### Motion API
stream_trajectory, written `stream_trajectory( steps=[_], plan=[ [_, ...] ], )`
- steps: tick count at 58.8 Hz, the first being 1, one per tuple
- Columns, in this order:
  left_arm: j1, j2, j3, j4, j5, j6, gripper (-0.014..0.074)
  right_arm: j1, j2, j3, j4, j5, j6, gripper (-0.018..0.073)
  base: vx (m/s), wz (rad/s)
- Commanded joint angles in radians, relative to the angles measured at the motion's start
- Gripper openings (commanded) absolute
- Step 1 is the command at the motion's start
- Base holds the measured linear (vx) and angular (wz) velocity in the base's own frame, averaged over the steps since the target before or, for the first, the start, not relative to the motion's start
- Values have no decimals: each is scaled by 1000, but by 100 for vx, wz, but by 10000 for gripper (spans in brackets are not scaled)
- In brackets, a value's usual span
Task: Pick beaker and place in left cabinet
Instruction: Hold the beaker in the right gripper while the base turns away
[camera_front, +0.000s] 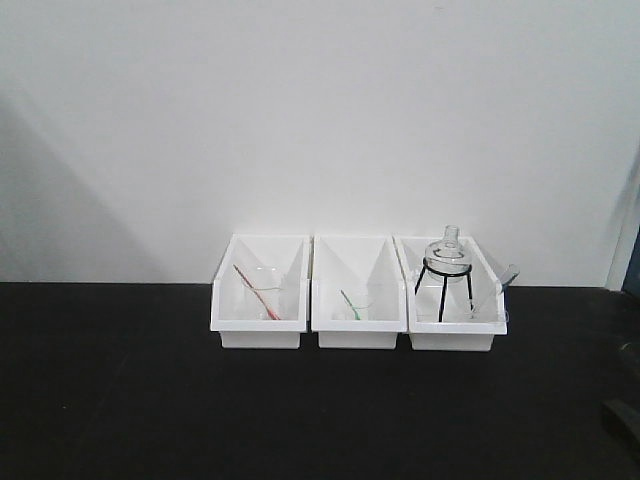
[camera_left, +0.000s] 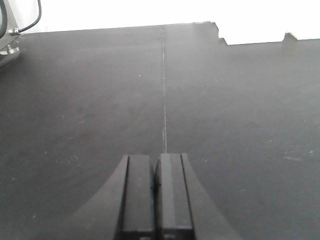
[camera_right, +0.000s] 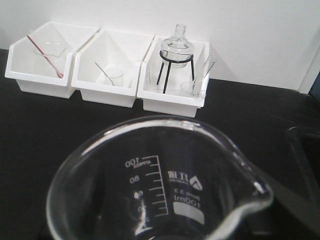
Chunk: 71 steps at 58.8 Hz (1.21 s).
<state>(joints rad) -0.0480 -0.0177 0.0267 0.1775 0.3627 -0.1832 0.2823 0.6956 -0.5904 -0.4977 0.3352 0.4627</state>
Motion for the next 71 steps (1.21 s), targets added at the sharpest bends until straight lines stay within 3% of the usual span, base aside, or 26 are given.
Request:
stream_trajectory(
  steps=[1, 20, 71],
  plan=[
    [-5, -10, -15, 3, -75, -4, 4, -5, -78, -4, -15, -57, -8, -1, 0, 0],
    [-5, -10, -15, 3, -75, -4, 4, -5, -212, 9, -11, -34, -9, -1, 0, 1],
    [-5, -10, -15, 3, -75, -4, 4, -5, -212, 9, -11, -33, -9, -1, -7, 27]
  ],
)
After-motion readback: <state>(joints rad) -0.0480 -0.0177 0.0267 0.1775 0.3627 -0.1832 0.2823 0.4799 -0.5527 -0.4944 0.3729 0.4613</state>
